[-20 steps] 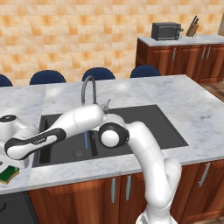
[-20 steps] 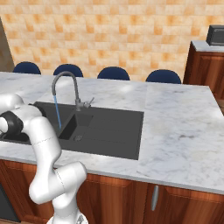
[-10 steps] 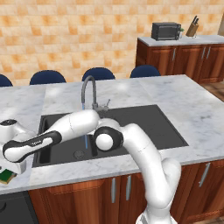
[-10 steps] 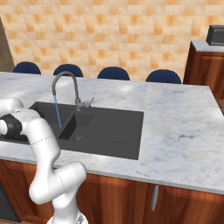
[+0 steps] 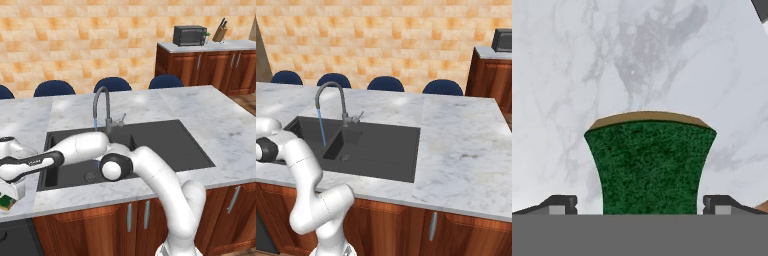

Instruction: Soak the sponge with water for a few seconds and then drop it inside the sink.

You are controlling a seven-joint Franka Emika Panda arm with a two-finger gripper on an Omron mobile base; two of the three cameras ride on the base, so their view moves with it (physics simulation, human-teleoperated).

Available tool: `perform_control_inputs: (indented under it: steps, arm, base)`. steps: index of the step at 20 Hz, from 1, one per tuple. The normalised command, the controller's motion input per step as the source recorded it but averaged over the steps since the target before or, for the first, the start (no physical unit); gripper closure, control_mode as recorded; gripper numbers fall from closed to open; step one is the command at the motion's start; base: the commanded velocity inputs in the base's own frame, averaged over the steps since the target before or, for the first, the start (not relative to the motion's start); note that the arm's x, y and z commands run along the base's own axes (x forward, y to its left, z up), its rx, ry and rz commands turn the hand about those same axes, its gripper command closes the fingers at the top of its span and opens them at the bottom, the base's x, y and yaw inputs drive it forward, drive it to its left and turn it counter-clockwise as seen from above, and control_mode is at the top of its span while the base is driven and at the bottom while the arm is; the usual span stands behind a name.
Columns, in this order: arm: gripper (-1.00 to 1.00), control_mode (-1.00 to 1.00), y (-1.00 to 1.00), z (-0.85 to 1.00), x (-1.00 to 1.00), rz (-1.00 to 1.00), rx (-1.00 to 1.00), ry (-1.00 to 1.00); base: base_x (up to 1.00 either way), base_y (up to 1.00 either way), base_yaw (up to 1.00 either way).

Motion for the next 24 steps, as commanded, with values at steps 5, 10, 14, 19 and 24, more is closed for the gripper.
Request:
perform_control_inputs:
  steps: [5,10,14,19,24]
  arm:
    - [-1.00,-1.00,0.00,-0.04,0.01,0.00,-0.09,0.01]
    - [-1.00,-1.00,0.00,-0.08,0.05,0.00,-0.08,-0.03]
    - [-1.00,-1.00,0.00,-0.24,0.02,0.00,-0.05,-0.12]
    - [-1.00,-1.00,0.00,-0.38,0.13,0.00,0.00,-0.07]
    - [-1.00,-1.00,0.00,-0.58,0.06,0.00,0.00,-0.07]
  base:
    - [0.00,0.00,0.00]
    - [0.00,0.00,0.00]
    - [0.00,0.00,0.00]
    - [0.00,0.00,0.00]
    - [0.00,0.00,0.00]
